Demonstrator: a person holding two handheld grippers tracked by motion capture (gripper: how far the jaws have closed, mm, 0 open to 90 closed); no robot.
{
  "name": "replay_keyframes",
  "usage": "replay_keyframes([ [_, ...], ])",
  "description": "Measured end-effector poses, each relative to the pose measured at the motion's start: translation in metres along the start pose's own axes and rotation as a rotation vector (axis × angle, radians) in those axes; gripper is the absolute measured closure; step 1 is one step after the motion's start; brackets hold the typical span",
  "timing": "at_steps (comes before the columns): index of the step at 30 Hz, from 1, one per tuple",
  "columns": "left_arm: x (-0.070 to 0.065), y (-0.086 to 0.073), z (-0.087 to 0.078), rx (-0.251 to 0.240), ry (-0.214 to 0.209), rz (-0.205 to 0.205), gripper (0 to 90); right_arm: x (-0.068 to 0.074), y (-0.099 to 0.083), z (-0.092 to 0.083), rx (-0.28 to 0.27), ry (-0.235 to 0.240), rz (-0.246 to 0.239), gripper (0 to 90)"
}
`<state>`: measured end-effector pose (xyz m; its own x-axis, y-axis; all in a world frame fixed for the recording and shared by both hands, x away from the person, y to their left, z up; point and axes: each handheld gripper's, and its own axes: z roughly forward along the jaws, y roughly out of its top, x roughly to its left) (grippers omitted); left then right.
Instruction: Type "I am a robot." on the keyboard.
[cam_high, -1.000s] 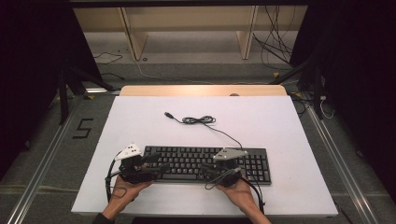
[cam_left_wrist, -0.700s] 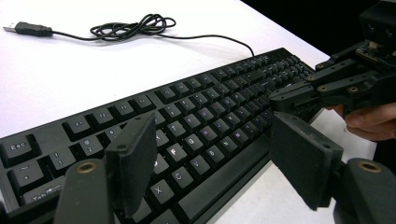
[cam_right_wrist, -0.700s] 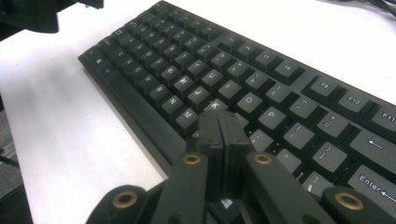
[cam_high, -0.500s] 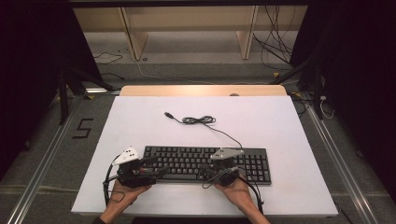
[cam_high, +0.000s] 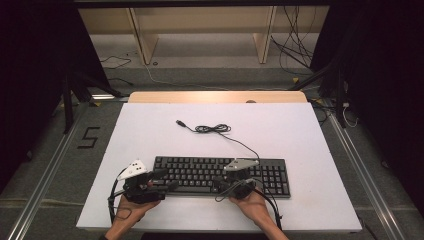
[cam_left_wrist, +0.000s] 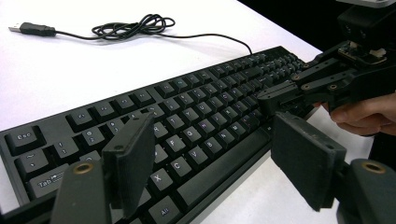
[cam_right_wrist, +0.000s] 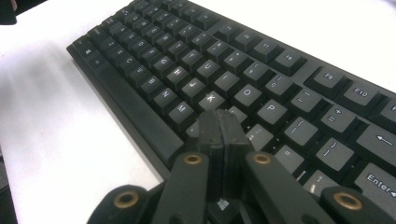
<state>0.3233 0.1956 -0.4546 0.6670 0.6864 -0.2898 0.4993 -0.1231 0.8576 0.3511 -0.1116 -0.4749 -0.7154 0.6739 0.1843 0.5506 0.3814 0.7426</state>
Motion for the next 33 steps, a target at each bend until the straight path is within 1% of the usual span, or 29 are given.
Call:
replay_keyframes([
  [14,0.0004,-0.0026,-0.0014,0.004,-0.001,0.005,29.3,-0.0004,-0.0014,0.0042,0.023,-0.004,-0.006,90.0],
  [21,0.0,-0.0026,-0.0014,0.003,-0.002,0.005,29.2,-0.0002,-0.0017,0.0053,0.018,-0.006,-0.008,90.0],
  [25,-0.0002,-0.0026,-0.0013,0.004,-0.002,0.005,29.2,0.0,-0.0019,0.0056,0.023,-0.009,-0.007,90.0],
  [27,-0.0003,-0.0025,-0.0014,0.004,-0.002,0.005,29.2,0.0002,-0.0027,0.007,0.032,-0.014,-0.014,90.0],
  [33,-0.0009,-0.0026,-0.0014,0.002,-0.001,0.004,29.2,0.001,-0.003,0.0078,0.034,-0.019,-0.015,90.0],
])
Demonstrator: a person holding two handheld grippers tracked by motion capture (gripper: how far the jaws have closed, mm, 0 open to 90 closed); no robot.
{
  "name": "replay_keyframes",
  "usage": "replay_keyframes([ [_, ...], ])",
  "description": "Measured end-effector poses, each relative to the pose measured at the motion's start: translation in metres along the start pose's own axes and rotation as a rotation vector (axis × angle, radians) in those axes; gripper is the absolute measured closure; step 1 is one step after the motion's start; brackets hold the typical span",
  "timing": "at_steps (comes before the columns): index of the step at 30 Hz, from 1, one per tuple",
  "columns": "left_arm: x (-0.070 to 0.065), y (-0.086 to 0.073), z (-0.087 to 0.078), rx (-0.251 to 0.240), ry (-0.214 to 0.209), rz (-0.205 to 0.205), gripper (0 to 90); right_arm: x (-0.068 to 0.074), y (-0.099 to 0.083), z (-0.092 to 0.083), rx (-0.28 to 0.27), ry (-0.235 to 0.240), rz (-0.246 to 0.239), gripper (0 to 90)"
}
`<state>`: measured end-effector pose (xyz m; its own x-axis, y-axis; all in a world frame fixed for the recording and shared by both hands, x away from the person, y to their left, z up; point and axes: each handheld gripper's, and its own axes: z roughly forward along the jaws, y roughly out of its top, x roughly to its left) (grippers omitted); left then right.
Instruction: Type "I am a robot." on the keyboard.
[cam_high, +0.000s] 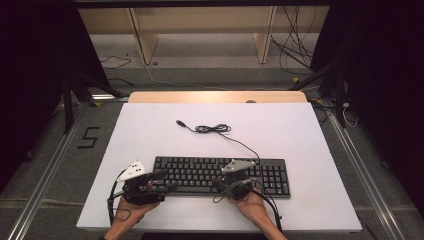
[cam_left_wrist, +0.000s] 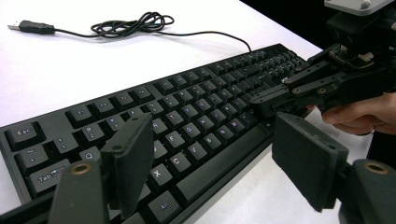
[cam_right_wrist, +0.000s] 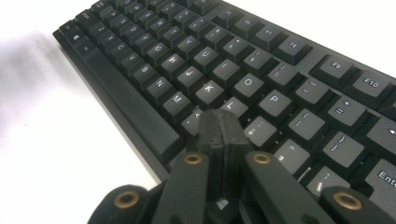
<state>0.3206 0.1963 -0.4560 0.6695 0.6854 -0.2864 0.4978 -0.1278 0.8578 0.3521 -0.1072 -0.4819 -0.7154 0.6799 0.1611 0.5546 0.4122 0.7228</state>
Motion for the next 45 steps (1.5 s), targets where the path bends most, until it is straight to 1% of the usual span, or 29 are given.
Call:
replay_keyframes([
  [4,0.0,0.0,0.0,0.0,0.0,0.001,29.1,0.0,0.0,0.0,0.0,-0.001,0.0,90.0],
  [10,0.001,0.0,0.0,0.0,0.0,0.002,29.1,-0.001,0.0,-0.002,-0.009,0.008,0.019,90.0],
  [15,0.001,0.0,-0.001,0.0,0.0,0.004,29.1,-0.003,0.002,-0.007,-0.041,0.015,0.03,88.1],
  [26,0.001,0.001,-0.001,0.001,0.0,0.005,28.8,-0.007,0.004,-0.017,-0.079,0.028,0.051,85.0],
  [29,0.002,0.001,-0.002,0.001,0.001,0.005,28.7,-0.009,0.005,-0.021,-0.091,0.029,0.056,82.9],
  [37,0.001,0.001,-0.001,0.003,-0.003,0.004,28.4,-0.015,0.004,-0.032,-0.118,0.033,0.059,72.4],
  [45,0.001,0.001,-0.001,0.003,-0.005,0.004,28.4,-0.017,0.001,-0.046,-0.152,0.054,0.058,62.1],
])
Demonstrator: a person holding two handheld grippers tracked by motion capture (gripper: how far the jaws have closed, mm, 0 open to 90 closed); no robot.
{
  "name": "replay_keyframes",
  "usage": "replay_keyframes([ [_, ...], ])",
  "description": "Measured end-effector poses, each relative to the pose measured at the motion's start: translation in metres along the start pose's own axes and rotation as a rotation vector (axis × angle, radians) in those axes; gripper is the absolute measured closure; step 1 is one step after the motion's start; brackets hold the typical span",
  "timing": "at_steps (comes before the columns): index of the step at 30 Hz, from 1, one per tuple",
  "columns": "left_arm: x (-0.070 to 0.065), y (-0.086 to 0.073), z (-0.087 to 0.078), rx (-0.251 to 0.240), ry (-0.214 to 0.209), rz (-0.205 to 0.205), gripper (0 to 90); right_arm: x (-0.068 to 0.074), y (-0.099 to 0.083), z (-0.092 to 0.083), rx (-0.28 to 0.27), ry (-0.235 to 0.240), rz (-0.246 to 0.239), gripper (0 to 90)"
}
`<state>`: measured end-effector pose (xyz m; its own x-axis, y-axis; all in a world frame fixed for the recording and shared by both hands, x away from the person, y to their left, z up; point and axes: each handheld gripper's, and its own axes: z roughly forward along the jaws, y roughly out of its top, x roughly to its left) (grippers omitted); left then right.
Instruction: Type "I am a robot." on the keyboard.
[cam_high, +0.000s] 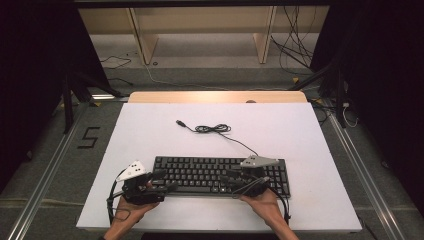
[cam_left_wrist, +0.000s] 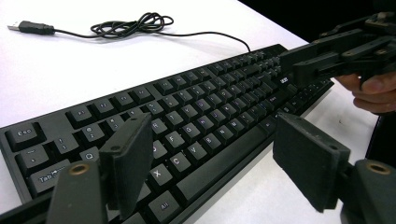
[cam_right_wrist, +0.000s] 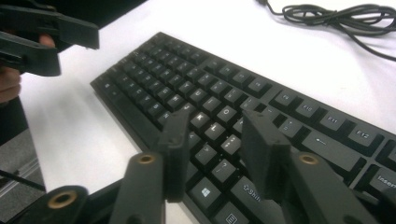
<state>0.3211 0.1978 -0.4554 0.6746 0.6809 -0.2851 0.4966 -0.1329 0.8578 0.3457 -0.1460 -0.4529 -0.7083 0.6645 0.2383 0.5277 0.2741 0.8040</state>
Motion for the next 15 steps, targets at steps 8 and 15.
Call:
replay_keyframes([
  [8,0.0,0.0,0.0,0.0,-0.003,-0.002,28.2,-0.001,-0.002,-0.015,-0.028,0.004,-0.008,50.3],
  [15,-0.001,0.0,0.0,0.001,-0.006,-0.004,28.0,-0.005,-0.008,-0.035,-0.071,-0.004,-0.005,44.1],
])
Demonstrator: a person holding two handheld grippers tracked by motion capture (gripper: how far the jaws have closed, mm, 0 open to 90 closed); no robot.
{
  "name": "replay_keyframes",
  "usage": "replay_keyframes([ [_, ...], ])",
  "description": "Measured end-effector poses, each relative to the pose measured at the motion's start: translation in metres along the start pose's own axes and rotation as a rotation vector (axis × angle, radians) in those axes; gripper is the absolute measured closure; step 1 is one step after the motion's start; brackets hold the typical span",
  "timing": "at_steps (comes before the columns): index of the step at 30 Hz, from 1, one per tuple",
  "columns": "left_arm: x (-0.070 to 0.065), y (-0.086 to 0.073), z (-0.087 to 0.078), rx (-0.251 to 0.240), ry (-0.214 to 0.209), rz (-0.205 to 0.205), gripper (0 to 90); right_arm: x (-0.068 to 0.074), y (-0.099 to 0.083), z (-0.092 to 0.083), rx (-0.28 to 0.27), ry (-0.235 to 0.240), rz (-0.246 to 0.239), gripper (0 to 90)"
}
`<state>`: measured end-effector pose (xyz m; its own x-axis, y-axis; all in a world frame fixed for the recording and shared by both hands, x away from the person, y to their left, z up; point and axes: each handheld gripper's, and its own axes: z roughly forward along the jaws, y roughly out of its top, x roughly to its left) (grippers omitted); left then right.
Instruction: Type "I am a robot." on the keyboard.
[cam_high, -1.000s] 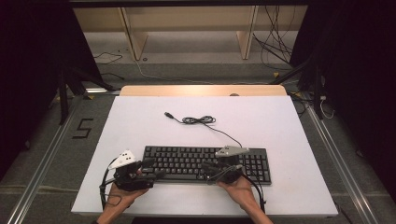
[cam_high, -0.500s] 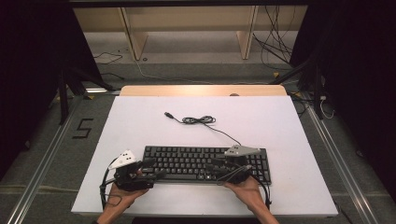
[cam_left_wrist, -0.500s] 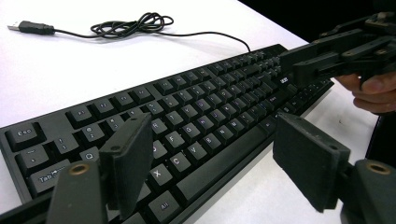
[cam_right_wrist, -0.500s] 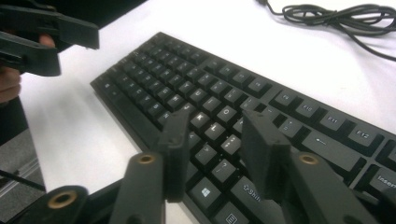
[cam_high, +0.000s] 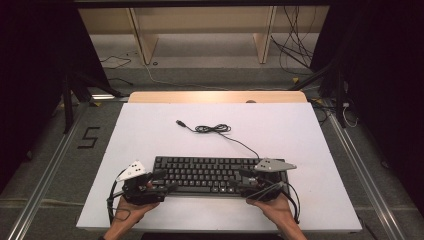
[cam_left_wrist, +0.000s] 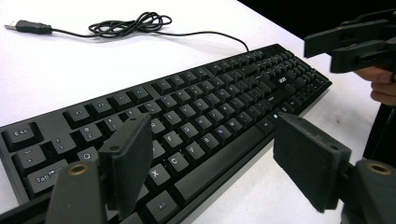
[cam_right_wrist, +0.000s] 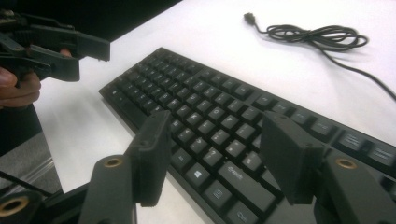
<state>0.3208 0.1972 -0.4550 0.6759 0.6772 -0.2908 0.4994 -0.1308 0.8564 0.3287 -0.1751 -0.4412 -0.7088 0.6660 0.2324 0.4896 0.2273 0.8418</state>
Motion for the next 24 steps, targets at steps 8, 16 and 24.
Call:
replay_keyframes([
  [8,-0.001,0.0,0.0,0.001,-0.003,0.003,27.7,-0.005,-0.008,-0.019,-0.031,-0.018,0.002,42.5],
  [16,-0.002,0.0,0.0,0.002,-0.006,0.003,27.4,-0.007,-0.015,-0.032,-0.05,-0.035,-0.005,38.8],
  [24,-0.002,-0.002,-0.004,0.006,-0.011,0.004,25.9,-0.012,-0.024,-0.044,-0.057,-0.063,0.004,35.0],
])
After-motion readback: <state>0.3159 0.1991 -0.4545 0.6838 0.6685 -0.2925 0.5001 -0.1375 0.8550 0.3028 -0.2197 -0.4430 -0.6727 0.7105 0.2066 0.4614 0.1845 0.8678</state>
